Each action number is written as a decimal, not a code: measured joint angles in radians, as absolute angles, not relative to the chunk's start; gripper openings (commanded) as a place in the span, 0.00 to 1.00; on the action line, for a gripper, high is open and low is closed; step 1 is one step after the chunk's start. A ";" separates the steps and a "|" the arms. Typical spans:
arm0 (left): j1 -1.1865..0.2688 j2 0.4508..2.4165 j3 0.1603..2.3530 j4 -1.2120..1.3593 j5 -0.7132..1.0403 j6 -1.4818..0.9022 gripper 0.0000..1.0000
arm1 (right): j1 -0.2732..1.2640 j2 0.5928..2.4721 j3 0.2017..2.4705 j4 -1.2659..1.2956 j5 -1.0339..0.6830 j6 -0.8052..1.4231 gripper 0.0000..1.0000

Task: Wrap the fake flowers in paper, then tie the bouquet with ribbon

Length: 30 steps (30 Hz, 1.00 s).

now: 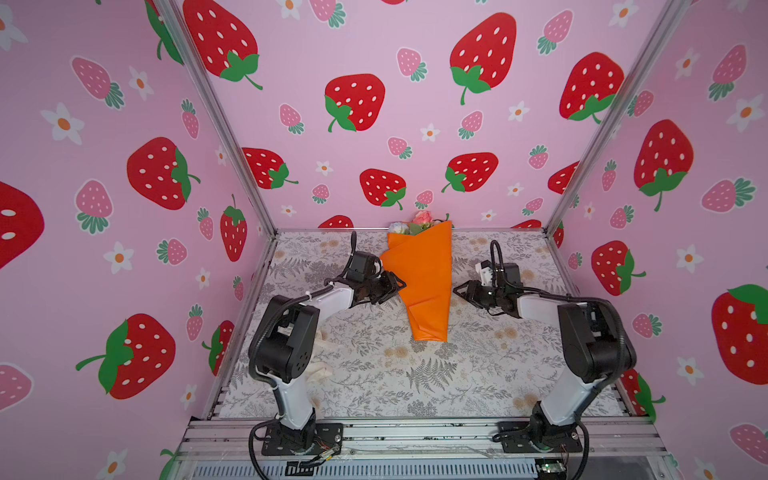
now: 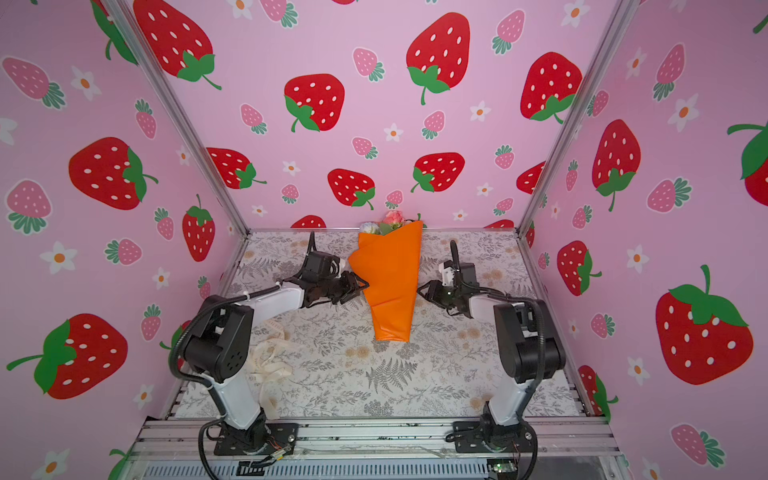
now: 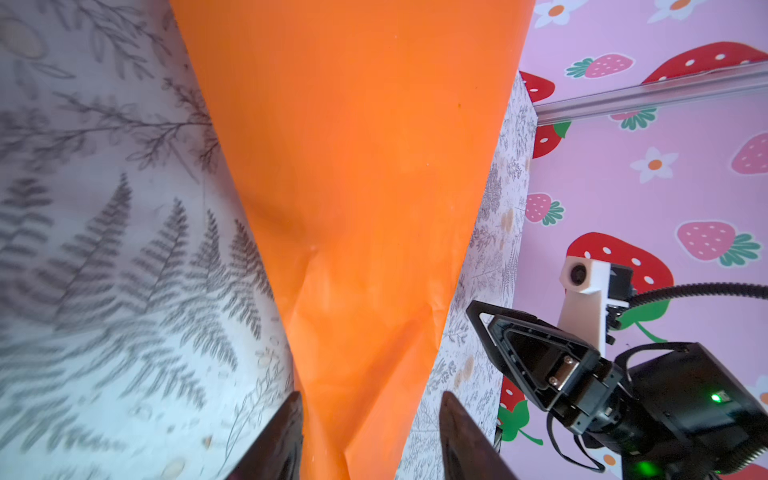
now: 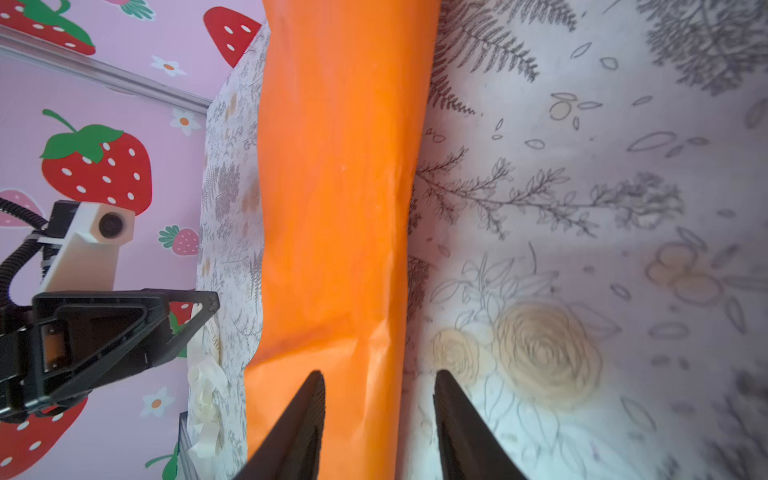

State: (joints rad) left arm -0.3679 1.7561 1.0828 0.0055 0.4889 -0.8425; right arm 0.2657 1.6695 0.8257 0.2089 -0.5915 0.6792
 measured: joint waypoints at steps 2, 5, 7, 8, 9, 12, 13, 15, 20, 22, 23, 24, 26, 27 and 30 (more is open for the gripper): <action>-0.366 1.653 1.026 -0.053 0.442 -0.823 0.56 | 0.268 1.560 0.755 0.202 -0.570 0.668 0.46; -0.358 1.484 0.948 -0.184 0.333 -0.799 0.58 | 0.292 1.387 0.655 0.181 -0.524 0.644 0.46; -0.334 1.358 0.892 -0.279 0.244 -0.796 0.58 | 0.326 1.277 0.608 0.154 -0.492 0.626 0.47; -0.313 1.304 0.864 -0.324 0.205 -0.798 0.58 | 0.352 1.218 0.587 0.142 -0.472 0.616 0.47; -0.286 1.251 0.835 -0.360 0.170 -0.801 0.60 | 0.374 1.177 0.575 0.131 -0.457 0.607 0.47; -0.166 1.087 0.725 -0.467 0.080 -0.820 0.66 | 0.439 1.082 0.551 0.094 -0.422 0.595 0.47; -0.125 1.050 0.693 -0.494 0.065 -0.827 0.67 | 0.454 1.063 0.546 0.082 -0.412 0.595 0.47; -0.022 0.985 0.627 -0.551 0.044 -0.841 0.70 | 0.469 1.045 0.539 0.069 -0.400 0.599 0.47; 0.141 0.991 0.561 -0.580 0.082 -0.856 0.71 | 0.485 1.048 0.533 0.043 -0.382 0.606 0.47; 0.168 1.039 0.561 -0.551 0.110 -0.855 0.71 | 0.489 1.056 0.533 0.040 -0.382 0.606 0.47; 0.178 1.072 0.561 -0.533 0.123 -0.853 0.70 | 0.491 1.063 0.533 0.039 -0.382 0.606 0.47; 0.186 1.112 0.562 -0.511 0.133 -0.852 0.69 | 0.491 1.069 0.534 0.038 -0.382 0.606 0.47; 0.199 1.184 0.568 -0.483 0.151 -0.847 0.67 | 0.494 1.081 0.535 0.035 -0.382 0.606 0.47; 0.207 1.224 0.574 -0.470 0.156 -0.844 0.65 | 0.495 1.089 0.537 0.035 -0.382 0.606 0.47; 0.224 1.290 0.589 -0.438 0.162 -0.839 0.61 | 0.498 1.102 0.540 0.035 -0.382 0.607 0.47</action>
State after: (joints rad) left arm 0.2241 1.2903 0.5892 -0.4381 0.1623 -0.8391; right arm 0.4976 1.1015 0.5400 0.0345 -0.3824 0.6075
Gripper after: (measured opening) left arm 0.634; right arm 0.469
